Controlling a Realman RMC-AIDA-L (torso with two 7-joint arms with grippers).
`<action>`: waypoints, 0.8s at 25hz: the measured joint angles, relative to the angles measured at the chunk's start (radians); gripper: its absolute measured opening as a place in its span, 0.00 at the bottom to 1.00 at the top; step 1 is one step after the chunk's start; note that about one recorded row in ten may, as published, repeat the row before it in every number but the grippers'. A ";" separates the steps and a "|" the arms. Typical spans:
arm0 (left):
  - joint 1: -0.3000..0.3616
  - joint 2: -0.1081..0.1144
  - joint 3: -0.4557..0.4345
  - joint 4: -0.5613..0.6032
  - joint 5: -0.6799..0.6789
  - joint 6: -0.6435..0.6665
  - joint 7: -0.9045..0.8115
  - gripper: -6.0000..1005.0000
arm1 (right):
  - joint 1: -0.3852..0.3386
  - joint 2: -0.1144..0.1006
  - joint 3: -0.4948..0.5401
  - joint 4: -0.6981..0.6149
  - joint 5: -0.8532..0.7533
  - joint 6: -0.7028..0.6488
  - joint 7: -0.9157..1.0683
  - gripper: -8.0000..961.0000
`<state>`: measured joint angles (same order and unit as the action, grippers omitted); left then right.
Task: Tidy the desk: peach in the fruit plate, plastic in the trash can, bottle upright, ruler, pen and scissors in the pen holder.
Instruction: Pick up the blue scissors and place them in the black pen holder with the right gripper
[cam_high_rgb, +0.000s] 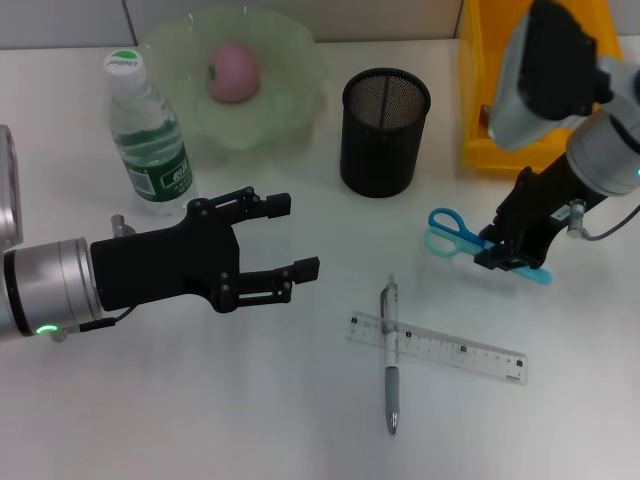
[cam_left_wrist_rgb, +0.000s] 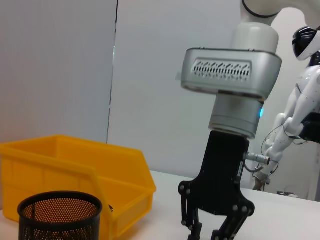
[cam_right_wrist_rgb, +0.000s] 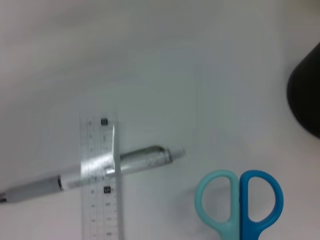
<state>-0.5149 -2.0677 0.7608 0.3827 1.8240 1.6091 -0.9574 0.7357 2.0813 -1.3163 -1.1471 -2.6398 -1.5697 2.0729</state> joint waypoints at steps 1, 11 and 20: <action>0.000 0.000 0.000 0.000 0.000 0.000 0.000 0.83 | -0.020 0.000 0.031 -0.016 0.037 -0.002 -0.025 0.25; 0.007 0.002 -0.003 0.004 -0.010 0.005 -0.010 0.83 | -0.131 0.000 0.211 -0.031 0.275 0.004 -0.186 0.25; 0.008 0.002 -0.003 0.005 -0.013 0.010 -0.012 0.83 | -0.214 0.000 0.328 0.056 0.515 0.014 -0.373 0.25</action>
<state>-0.5067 -2.0662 0.7577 0.3878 1.8108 1.6187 -0.9689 0.5218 2.0815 -0.9885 -1.0910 -2.1253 -1.5560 1.6997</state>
